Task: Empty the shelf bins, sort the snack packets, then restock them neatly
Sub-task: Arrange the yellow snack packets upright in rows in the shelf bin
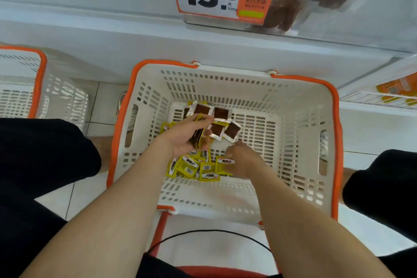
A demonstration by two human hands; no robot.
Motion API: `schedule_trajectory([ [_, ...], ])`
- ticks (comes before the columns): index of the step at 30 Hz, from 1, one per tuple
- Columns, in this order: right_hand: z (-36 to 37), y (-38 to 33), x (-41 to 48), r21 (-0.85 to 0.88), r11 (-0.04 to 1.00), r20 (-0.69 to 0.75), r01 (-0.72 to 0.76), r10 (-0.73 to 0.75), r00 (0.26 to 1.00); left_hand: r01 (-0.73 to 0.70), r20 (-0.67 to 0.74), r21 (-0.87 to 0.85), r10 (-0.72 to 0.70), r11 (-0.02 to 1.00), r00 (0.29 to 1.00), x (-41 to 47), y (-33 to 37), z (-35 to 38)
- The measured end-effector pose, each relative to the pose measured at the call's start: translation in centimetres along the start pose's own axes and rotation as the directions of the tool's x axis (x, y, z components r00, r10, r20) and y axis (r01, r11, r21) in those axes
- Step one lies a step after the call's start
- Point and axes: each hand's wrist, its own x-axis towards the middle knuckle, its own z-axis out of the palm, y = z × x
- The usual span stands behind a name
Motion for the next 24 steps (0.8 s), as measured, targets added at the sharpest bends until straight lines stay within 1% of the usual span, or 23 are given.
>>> schedule_trajectory([
  [2,1.1,-0.8,0.1,-0.126,0.991,0.017,0.048,-0.046,0.999,0.016,-0.013,0.016,-0.016,1.000,1.000,0.0,-0.2,-0.6],
  [4,1.4,-1.8,0.4,-0.241,0.965,-0.002,0.104,-0.107,0.994,0.023,-0.031,0.001,-0.023,1.000,0.999,0.0,-0.2,-0.9],
  [6,1.6,-2.5,0.6,-0.265,0.957,-0.022,0.121,-0.132,0.991,0.020,-0.046,-0.011,-0.020,1.000,0.999,0.0,-0.1,-1.0],
  [8,2.0,-2.6,0.6,-0.242,0.964,-0.015,0.112,-0.119,0.993,0.005,-0.075,-0.002,-0.005,1.000,0.997,0.1,-0.3,-1.0],
  [10,2.3,-2.1,0.6,-0.155,0.983,0.001,0.102,-0.103,0.995,-0.013,-0.102,-0.003,0.013,1.000,0.995,0.2,-0.5,-1.0],
  [13,1.8,-0.6,0.9,0.079,0.996,0.016,0.042,-0.043,0.999,-0.035,-0.133,-0.003,0.035,0.999,0.991,0.5,-0.8,-1.2],
  [15,0.4,0.4,1.0,0.269,0.962,0.022,-0.037,0.033,0.999,-0.039,-0.137,-0.002,0.039,0.999,0.990,0.6,-1.1,-1.4],
  [17,-1.1,0.8,1.1,0.447,0.888,0.028,-0.108,0.106,0.994,-0.047,-0.135,-0.007,0.045,0.999,0.990,0.7,-1.2,-1.4],
  [18,-1.7,0.8,1.2,0.537,0.834,0.013,-0.125,0.140,0.990,-0.056,-0.141,-0.004,0.055,0.998,0.989,0.7,-1.3,-1.4],
  [20,-2.6,0.2,1.3,0.710,0.687,0.003,-0.153,0.215,0.977,-0.071,-0.150,0.003,0.071,0.997,0.986,0.7,-1.4,-1.3],
  [21,-2.7,-0.3,1.1,0.784,0.596,0.028,-0.173,0.244,0.969,-0.074,-0.149,0.001,0.074,0.997,0.986,0.7,-1.6,-1.3],
  [22,-2.6,-0.8,0.9,0.842,0.502,0.077,-0.200,0.254,0.964,-0.073,-0.145,-0.009,0.071,0.997,0.987,0.6,-1.7,-1.2],
  [23,-2.3,-1.4,0.6,0.875,0.429,0.126,-0.223,0.244,0.962,-0.067,-0.138,-0.023,0.064,0.997,0.988,0.6,-1.8,-1.3],
  [24,-1.8,-1.8,0.5,0.879,0.419,0.142,-0.226,0.221,0.965,-0.059,-0.128,-0.032,0.054,0.998,0.990,0.5,-1.9,-1.3],
])
